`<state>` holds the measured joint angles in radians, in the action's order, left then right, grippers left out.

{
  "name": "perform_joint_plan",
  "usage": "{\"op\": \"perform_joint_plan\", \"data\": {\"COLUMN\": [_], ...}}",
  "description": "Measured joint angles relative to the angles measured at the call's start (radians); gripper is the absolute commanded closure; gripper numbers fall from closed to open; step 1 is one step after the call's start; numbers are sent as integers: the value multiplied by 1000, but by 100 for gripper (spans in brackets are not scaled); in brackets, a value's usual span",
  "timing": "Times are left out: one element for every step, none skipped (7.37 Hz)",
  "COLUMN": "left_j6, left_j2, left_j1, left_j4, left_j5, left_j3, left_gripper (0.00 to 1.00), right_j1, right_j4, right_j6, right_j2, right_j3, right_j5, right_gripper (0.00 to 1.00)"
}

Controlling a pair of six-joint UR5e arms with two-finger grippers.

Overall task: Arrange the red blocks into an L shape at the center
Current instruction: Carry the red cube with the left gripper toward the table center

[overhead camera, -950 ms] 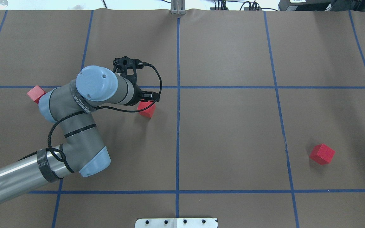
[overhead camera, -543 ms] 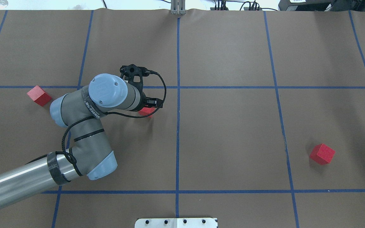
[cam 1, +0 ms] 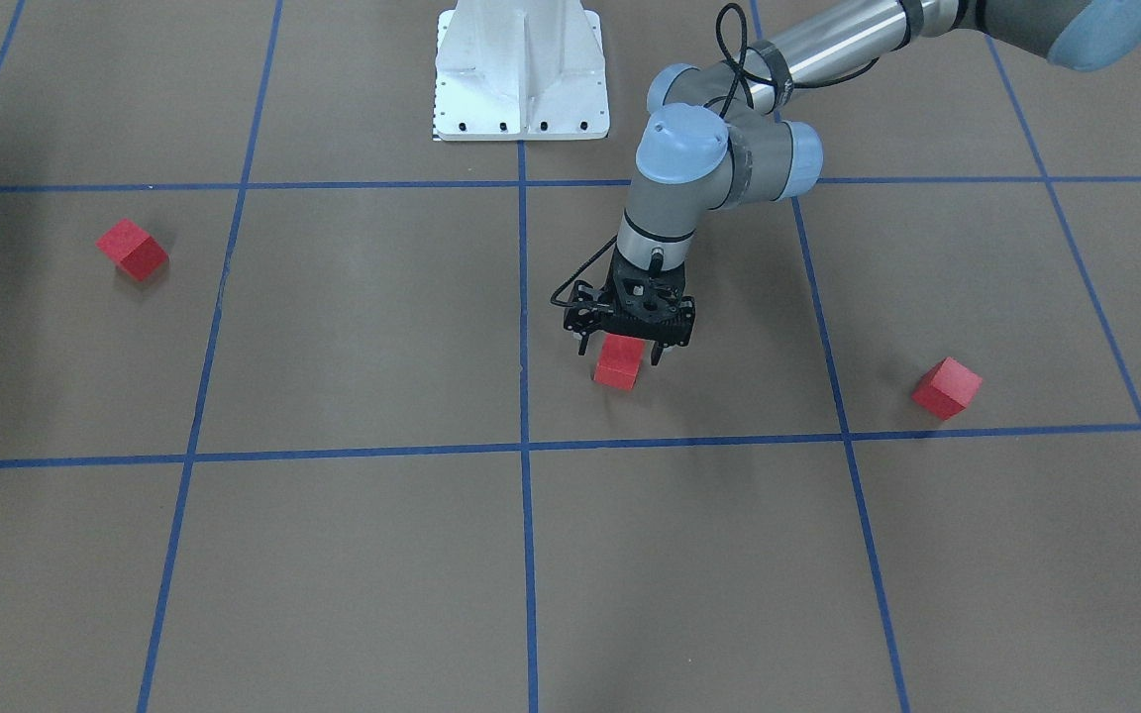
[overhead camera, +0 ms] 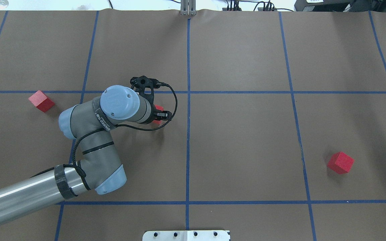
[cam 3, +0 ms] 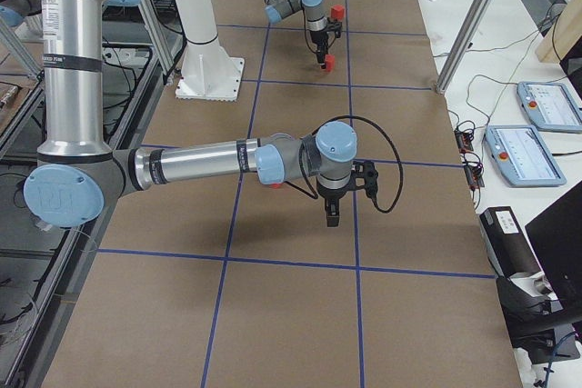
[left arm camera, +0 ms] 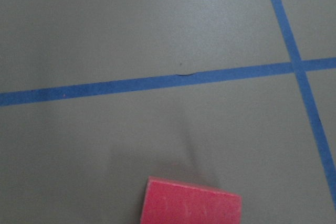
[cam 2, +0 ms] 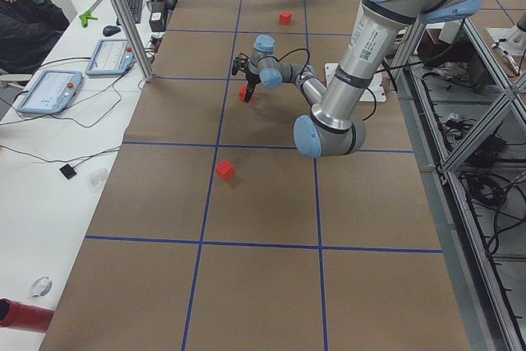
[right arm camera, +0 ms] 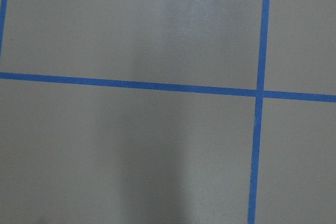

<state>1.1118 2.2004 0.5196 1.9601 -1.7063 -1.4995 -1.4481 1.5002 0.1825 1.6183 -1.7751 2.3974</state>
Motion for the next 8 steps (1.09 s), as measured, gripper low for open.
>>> {"op": "perform_joint_plan", "data": {"left_j6": [5, 8, 10, 16, 48, 97, 127, 143], "left_j2": [8, 18, 35, 64, 113, 184, 244, 270], "left_j1": [0, 5, 15, 26, 31, 30, 27, 18], "left_j4": [-3, -6, -20, -51, -79, -94, -99, -100], "left_j5": [0, 0, 0, 0, 0, -1, -1, -1], "left_j3": [-2, -4, -5, -1, 27, 95, 162, 194], "left_gripper": [100, 100, 100, 100, 100, 100, 100, 100], "right_j1": [0, 0, 0, 0, 0, 0, 0, 0], "right_j4": [0, 0, 0, 0, 0, 0, 0, 0], "right_j6": [0, 0, 0, 0, 0, 0, 0, 0], "right_j2": [0, 0, 0, 0, 0, 0, 0, 0], "right_j3": [0, 0, -1, -1, -1, 0, 0, 0], "right_j5": [0, 1, 1, 2, 3, 3, 3, 3], "right_gripper": [0, 0, 0, 0, 0, 0, 0, 0]}}
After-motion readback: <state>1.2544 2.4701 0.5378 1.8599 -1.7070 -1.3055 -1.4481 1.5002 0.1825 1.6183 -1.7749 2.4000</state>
